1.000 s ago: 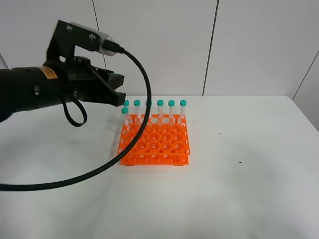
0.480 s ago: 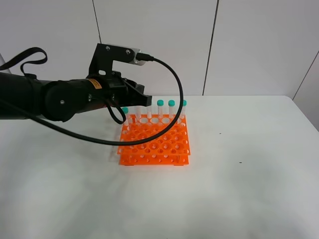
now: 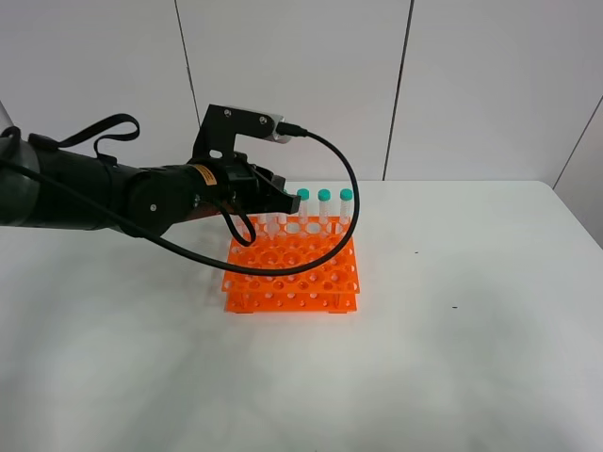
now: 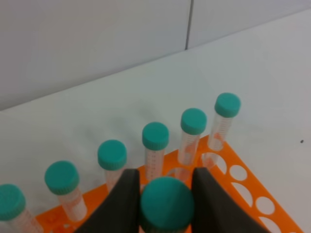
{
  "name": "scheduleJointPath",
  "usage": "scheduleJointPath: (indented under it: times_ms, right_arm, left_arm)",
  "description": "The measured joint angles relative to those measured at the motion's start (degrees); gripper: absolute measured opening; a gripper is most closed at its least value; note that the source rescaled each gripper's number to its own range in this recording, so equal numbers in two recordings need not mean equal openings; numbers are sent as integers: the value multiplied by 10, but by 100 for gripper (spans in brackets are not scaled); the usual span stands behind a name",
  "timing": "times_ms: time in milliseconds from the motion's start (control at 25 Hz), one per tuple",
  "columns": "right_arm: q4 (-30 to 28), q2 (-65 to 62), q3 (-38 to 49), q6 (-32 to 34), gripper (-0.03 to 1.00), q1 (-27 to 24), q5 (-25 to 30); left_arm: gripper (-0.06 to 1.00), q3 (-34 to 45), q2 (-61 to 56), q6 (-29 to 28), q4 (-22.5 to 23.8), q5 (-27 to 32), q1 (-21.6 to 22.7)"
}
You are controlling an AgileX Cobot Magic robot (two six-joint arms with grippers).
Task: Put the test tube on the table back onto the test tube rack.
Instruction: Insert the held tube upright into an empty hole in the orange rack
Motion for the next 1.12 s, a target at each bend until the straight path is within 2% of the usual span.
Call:
scheduleJointPath:
  times_ms: [320,1120]
  right_arm:
    - [0,0,0,0,100,0,0]
    - [0,0,0,0,100,0,0]
  left_arm:
    - [0,-3,21,4,5,-45,32]
    - [0,-3,52,-3,14,-61,33]
